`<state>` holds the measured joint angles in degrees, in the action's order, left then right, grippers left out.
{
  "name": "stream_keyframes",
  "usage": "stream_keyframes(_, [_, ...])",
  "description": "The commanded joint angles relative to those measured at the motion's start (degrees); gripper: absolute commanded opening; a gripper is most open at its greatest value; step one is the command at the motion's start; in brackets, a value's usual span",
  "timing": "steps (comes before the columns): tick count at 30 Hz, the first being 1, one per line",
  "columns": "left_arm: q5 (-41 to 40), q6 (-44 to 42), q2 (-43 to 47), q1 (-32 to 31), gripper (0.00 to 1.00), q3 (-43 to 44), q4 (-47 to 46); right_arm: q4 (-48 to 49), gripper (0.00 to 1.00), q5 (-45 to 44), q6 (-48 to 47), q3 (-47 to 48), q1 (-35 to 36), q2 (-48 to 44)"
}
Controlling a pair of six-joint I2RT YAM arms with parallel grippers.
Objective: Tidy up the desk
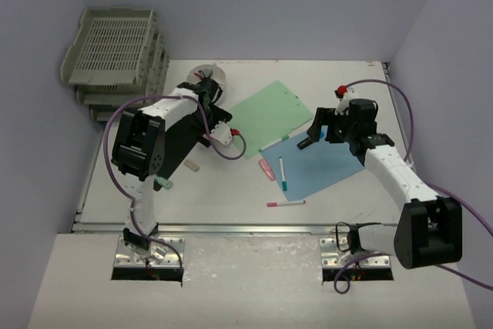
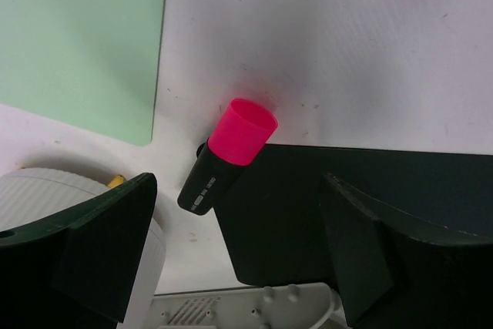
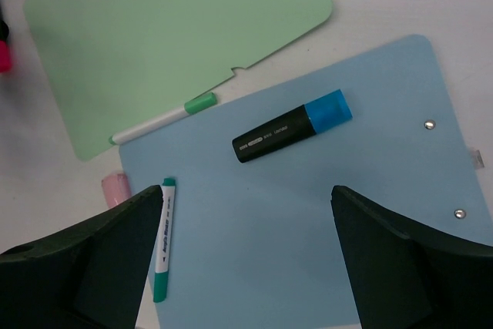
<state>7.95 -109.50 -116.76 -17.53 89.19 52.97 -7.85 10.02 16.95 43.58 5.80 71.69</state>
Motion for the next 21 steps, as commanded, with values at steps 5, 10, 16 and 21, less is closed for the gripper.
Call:
stream_keyframes(5, [-5.5, -15.6, -1.7, -1.2, 0.77, -2.4, -7.5, 2.0, 0.89, 3.4, 2.1, -2.0, -2.2, -1.4])
stream_keyframes(10, [-6.3, -17.3, -2.7, -3.0, 0.65, -3.5, -9.5, 2.3, 0.87, 4.2, 1.7, -1.7, -3.1, -0.1])
stream_keyframes(16, [-8.4, -18.1, -3.7, -5.5, 0.63, -4.6, -9.9, 1.1, 0.86, 7.1, 3.0, 0.9, -5.7, 3.7])
stream_keyframes(21, [-12.4, -20.5, -5.3, -6.1, 0.53, -4.6, -10.1, 0.1, 0.81, 10.4, 5.9, 3.7, -9.2, 6.3])
